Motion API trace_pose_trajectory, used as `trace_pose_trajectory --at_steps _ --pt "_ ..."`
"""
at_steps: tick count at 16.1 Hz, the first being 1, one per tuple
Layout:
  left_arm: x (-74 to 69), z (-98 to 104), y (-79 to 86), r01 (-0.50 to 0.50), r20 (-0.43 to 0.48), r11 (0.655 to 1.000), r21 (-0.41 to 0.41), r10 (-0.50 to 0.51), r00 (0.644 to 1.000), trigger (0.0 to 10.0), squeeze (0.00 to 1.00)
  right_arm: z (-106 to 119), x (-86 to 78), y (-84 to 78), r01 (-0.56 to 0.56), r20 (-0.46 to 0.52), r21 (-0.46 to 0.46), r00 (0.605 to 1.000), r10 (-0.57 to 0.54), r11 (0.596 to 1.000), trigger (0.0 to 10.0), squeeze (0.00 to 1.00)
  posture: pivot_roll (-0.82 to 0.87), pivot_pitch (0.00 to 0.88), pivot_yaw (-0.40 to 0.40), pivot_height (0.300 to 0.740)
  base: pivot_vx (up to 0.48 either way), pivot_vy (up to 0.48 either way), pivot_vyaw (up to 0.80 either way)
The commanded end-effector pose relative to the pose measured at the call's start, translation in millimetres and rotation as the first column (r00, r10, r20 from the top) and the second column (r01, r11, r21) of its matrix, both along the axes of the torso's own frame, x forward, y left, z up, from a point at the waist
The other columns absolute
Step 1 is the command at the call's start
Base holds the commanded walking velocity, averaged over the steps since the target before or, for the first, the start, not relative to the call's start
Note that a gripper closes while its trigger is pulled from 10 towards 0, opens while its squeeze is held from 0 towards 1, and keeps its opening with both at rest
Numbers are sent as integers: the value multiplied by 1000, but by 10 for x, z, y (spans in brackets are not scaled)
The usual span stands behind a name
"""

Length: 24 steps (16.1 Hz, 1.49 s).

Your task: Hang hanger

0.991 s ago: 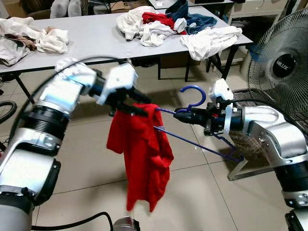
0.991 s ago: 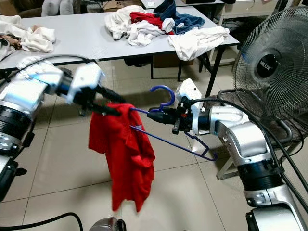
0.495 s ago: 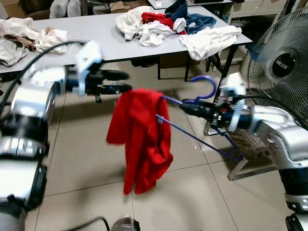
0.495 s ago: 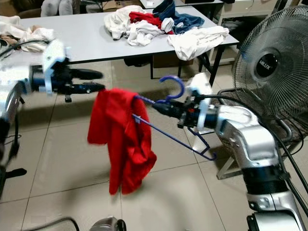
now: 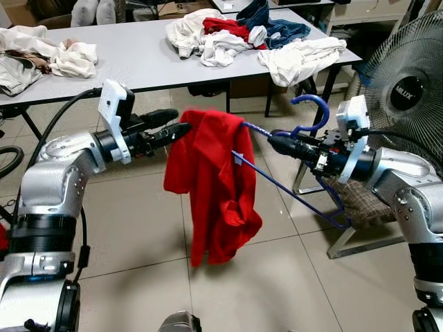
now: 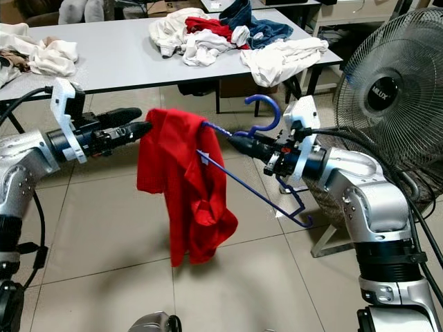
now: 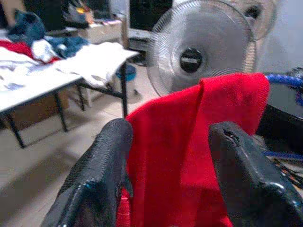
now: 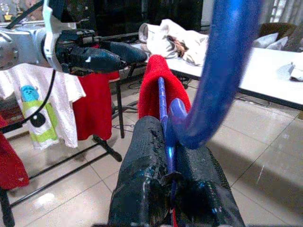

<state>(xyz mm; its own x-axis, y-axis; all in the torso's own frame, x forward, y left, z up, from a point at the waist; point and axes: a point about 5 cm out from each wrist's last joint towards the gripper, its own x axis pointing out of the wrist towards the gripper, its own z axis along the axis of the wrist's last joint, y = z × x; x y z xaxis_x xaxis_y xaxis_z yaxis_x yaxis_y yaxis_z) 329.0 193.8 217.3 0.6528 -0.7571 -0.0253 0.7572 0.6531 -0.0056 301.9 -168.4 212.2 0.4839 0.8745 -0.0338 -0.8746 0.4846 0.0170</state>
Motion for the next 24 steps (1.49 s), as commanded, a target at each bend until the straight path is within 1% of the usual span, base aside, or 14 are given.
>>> trace_pose_trajectory --at_steps 1,2,4,5,7,10,11,12,13,14,15,18,20,24 --pt "-42 -5 -63 -9 -6 1000 0 9 1000 10000 435 126 -3 -24 -4 38 31 999 3 1000 0 0 -8 0 74 740 0 0 0" --pt "-61 -32 -109 -8 -21 1000 -5 8 1000 10000 0 129 -3 -31 -4 38 31 999 2 1000 0 0 -12 0 73 740 0 0 0" --pt "-110 -23 -257 16 -41 994 -109 -21 999 10000 0 130 -2 -42 -2 37 31 999 1 1000 0 0 -13 0 73 740 0 0 0" --pt "-81 -2 -273 -9 -33 987 -159 4 999 10000 0 132 -1 -42 -4 37 32 999 3 999 0 0 -15 0 74 740 0 0 0" --pt "-58 -10 -256 -50 -34 990 -129 46 998 10000 0 136 0 -45 -4 36 33 999 3 999 0 0 -16 0 77 740 0 0 0" --pt "-165 23 -398 41 -62 976 -216 -55 997 10000 0 132 11 -60 9 34 30 999 -10 1000 0 0 -17 0 77 740 0 0 0" --pt "-177 -13 -444 45 -71 979 -197 -60 996 10000 0 132 16 -59 9 34 30 999 -10 1000 0 0 -16 0 76 740 0 0 0" --pt "-169 -78 -468 29 -78 989 -145 -41 996 6588 0 135 21 -55 7 34 30 999 -8 1000 0 0 -17 0 77 740 0 0 0" --pt "-166 -97 -472 24 -81 991 -131 -35 996 6588 0 136 22 -54 7 34 30 999 -8 1000 0 0 -17 0 77 740 0 0 0" --pt "-158 -116 -481 18 -87 992 -123 -29 996 3294 0 142 26 -52 5 36 30 999 -6 1000 0 0 -18 0 77 740 0 0 0" --pt "-164 -106 -497 27 -92 989 -145 -41 995 0 0 147 31 -51 5 36 30 999 -6 1000 0 0 -18 0 77 740 0 0 0" --pt "-122 -137 -486 -32 -99 994 -108 21 995 0 0 160 42 -51 4 40 28 999 -5 1000 0 0 -17 0 77 740 0 0 0" --pt "-97 -133 -462 -63 -88 992 -107 54 995 0 0 162 44 -52 4 41 28 999 -5 1000 0 0 -17 0 78 740 0 0 0" --pt "-76 -116 -427 -85 -45 994 -71 82 996 0 0 166 53 -59 6 41 26 999 -7 1000 0 0 -16 0 76 740 0 0 0"
